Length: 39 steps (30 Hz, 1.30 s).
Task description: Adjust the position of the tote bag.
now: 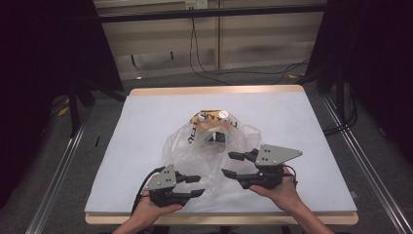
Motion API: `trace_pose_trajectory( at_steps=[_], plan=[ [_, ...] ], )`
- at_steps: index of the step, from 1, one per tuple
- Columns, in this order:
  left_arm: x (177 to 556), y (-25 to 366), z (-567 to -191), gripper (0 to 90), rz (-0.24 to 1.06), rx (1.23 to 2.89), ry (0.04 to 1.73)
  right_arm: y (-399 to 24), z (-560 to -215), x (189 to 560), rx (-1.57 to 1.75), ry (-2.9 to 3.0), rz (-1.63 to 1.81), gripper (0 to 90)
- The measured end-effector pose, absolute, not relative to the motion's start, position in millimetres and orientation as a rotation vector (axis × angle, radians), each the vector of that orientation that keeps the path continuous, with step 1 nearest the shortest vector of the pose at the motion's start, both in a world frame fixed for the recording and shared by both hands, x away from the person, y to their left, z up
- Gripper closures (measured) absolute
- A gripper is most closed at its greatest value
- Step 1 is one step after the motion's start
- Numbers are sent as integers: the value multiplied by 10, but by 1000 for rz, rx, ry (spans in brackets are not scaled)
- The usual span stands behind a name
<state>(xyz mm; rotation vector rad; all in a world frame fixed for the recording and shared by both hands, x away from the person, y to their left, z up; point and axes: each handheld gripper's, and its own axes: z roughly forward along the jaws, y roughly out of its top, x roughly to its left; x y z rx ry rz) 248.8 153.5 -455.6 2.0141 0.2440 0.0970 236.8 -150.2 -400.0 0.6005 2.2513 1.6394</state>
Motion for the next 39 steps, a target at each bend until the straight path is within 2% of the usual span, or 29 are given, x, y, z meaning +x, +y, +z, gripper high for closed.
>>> trace_pose_trajectory(
  at_steps=[9,17,23,26,28,29,30,31,33,37,39],
  plan=[
    [2522,1400,-4748,515,89,2138,206,-1515,-4447,2486,682,2388,1509,411],
    [2477,1338,-4792,572,91,2211,141,-1487,-4717,2416,696,2536,1364,426],
    [2466,1304,-4827,558,62,2242,114,-1439,-4767,2477,682,2569,1337,449],
    [2445,1283,-4843,537,63,2262,94,-1414,-4801,2475,677,2595,1299,498],
    [2444,1281,-4839,539,69,2266,90,-1398,-4832,2481,664,2609,1269,539],
    [2443,1283,-4835,563,83,2271,90,-1377,-4852,2490,662,2615,1243,600],
    [2443,1281,-4838,563,73,2270,93,-1377,-4852,2490,662,2615,1243,600],
    [2456,1284,-4832,588,55,2276,92,-1369,-4852,2494,657,2617,1239,653],
    [2453,1283,-4831,649,32,2278,86,-1359,-4847,2511,663,2612,1250,683],
    [2461,1277,-4812,787,-9,2299,93,-1368,-4804,2523,685,2585,1289,815],
    [2478,1280,-4817,848,-34,2290,105,-1388,-4780,2522,689,2572,1322,847]
  ],
)
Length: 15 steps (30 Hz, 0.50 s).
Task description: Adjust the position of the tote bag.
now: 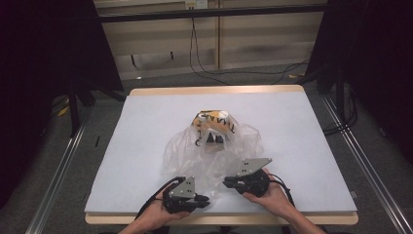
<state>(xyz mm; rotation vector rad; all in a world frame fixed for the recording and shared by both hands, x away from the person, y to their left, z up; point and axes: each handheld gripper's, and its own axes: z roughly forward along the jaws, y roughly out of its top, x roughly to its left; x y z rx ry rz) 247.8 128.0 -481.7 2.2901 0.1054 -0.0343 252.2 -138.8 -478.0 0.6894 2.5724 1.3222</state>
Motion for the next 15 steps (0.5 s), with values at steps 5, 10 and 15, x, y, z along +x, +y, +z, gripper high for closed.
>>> trace_pose_trajectory(
  at_steps=[5,10,15],
  plan=[
    [2505,1336,-4769,900,-52,2261,149,-1417,-4734,2512,687,2557,1350,900],
    [2511,1444,-4667,900,-49,2189,176,-1463,-4669,2495,691,2519,1381,900],
    [2511,1618,-4552,900,-9,2115,232,-1554,-4649,2437,701,2513,1405,830]
  ],
)
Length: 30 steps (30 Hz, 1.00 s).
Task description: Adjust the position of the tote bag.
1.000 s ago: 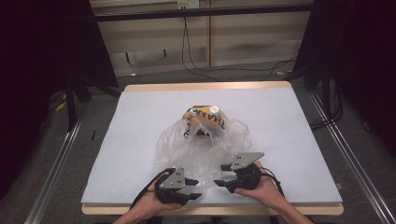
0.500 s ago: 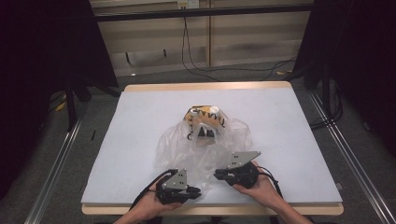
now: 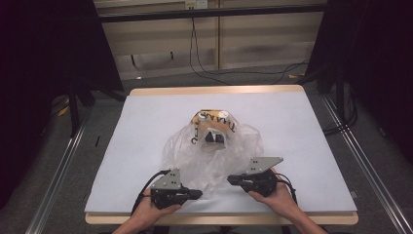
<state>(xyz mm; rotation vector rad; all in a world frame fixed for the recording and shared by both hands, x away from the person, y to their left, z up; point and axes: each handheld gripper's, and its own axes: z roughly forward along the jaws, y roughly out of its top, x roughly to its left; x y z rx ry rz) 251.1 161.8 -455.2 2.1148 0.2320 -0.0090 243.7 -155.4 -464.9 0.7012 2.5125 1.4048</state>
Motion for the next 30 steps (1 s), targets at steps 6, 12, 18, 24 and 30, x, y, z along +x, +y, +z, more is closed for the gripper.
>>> trace_pose_trajectory(
  at_steps=[6,12,18,24,30],
  plan=[
    [2572,1765,-4526,900,-6,2072,284,-1608,-4611,2392,727,2475,1457,581],
    [2538,1717,-4541,900,-16,2090,246,-1549,-4544,2372,700,2458,1546,456],
    [2517,1680,-4549,900,-20,2111,228,-1525,-4508,2427,734,2442,1621,588],
    [2544,1737,-4511,900,-21,2063,256,-1575,-4481,2464,737,2427,1645,897],
    [2564,1824,-4419,900,-9,2005,278,-1685,-4388,2462,766,2384,1659,900]
  ],
)
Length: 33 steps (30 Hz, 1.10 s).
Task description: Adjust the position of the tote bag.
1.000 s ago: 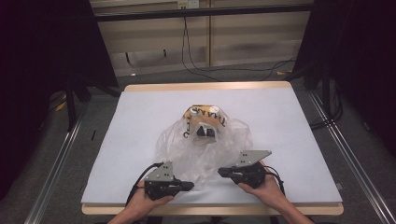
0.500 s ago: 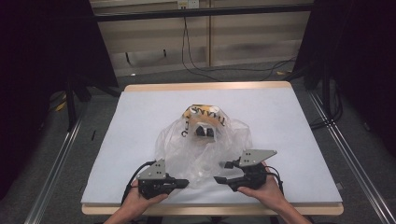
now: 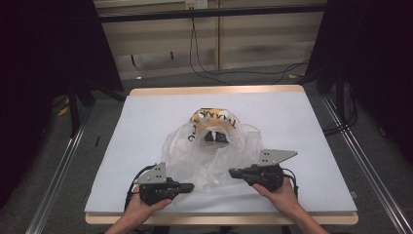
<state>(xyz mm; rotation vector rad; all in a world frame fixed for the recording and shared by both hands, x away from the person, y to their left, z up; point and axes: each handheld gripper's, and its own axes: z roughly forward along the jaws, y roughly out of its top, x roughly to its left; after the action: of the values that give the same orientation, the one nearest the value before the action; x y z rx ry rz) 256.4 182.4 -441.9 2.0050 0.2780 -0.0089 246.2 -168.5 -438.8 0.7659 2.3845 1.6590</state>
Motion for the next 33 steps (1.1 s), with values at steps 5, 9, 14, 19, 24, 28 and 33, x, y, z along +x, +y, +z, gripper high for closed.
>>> trace_pose_trajectory(
  at_steps=[5,9,14,19,24,28,33],
  plan=[
    [2587,1898,-4302,900,17,1949,294,-1801,-4263,2473,766,2352,1694,900],
    [2627,1952,-4221,900,23,1909,295,-1867,-4176,2490,758,2317,1716,900],
    [2663,2004,-4079,900,58,1864,313,-1935,-4039,2504,739,2268,1735,900],
    [2691,2053,-3864,900,118,1813,303,-2027,-3861,2514,719,2201,1758,900],
    [2776,2075,-3638,900,150,1752,289,-2092,-3710,2547,711,2153,1777,900],
    [2848,2056,-3484,900,161,1732,273,-2119,-3608,2599,698,2129,1796,900],
    [2915,2078,-3300,900,226,1687,275,-2192,-3469,2656,701,2075,1827,900]
  ],
)
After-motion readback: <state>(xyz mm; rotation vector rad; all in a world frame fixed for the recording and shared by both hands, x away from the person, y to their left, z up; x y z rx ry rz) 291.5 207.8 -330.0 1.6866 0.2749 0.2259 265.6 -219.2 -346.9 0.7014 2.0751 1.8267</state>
